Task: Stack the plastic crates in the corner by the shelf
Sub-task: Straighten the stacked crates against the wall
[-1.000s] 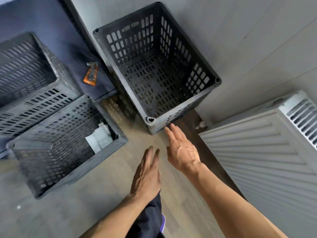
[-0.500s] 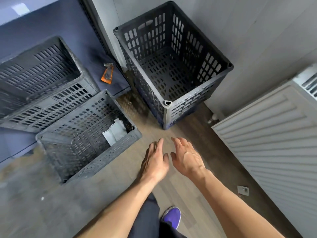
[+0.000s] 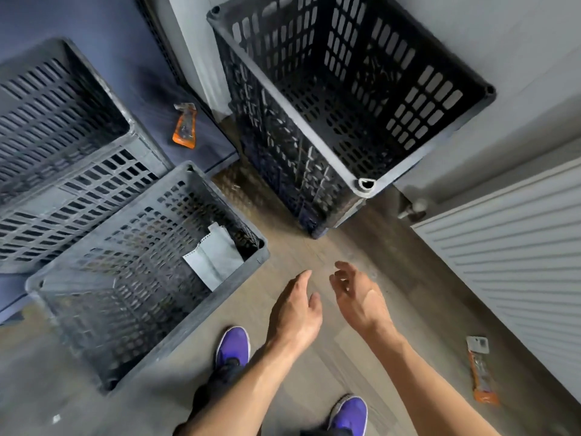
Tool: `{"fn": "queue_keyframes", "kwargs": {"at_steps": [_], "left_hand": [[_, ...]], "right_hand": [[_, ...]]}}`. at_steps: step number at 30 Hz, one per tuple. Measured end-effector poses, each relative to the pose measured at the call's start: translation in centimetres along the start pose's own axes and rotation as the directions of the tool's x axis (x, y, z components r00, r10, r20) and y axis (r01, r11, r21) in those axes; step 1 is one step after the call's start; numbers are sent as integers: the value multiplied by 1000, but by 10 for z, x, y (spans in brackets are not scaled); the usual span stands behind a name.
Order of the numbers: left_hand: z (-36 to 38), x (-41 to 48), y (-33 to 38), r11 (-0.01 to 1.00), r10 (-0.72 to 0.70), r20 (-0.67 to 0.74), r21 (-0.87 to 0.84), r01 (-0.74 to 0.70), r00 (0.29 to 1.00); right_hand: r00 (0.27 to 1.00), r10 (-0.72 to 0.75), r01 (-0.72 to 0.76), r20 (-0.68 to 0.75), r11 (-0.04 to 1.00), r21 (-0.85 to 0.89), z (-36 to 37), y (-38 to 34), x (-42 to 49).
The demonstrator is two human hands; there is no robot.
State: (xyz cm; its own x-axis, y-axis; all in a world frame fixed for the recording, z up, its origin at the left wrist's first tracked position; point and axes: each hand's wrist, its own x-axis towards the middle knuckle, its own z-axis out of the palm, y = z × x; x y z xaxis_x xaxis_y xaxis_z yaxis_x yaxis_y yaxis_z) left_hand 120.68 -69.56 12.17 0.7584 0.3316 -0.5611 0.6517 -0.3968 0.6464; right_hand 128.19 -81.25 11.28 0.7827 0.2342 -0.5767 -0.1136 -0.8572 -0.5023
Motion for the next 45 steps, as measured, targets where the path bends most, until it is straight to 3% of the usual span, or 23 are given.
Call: {"fn": "queue_keyframes", "kwargs": {"at_steps": [9,14,18,22,28,38,45], "left_hand": [[32,152,-45,991,113,14,-80,-112,993],[77,222,-54,947,97,-45,-302,-106,994],[102,247,-57,884,155,-129,-424,-196,979],[105,255,-66,835,233,-151,-475,-277,961],[97,252,-67,889,250,-69,-380,-257,966],[99,249,-56,875,282,-110,-379,-302,953],[112,251,-43,854,299,-42,-433,-288,953]], "right_hand": [[968,104,-53,-226,974,222,84,22,113],[916,-2,145,-401,934,327,112,43,174],[857,-105,286,-505,911,296,125,59,203],[871,-82,283,-485,890,358,125,70,209],[899,-108,277,-424,890,361,118,75,212],[886,-117,290,-448,894,341,108,84,224],[875,-126,295,-467,904,310,101,93,231]]}}
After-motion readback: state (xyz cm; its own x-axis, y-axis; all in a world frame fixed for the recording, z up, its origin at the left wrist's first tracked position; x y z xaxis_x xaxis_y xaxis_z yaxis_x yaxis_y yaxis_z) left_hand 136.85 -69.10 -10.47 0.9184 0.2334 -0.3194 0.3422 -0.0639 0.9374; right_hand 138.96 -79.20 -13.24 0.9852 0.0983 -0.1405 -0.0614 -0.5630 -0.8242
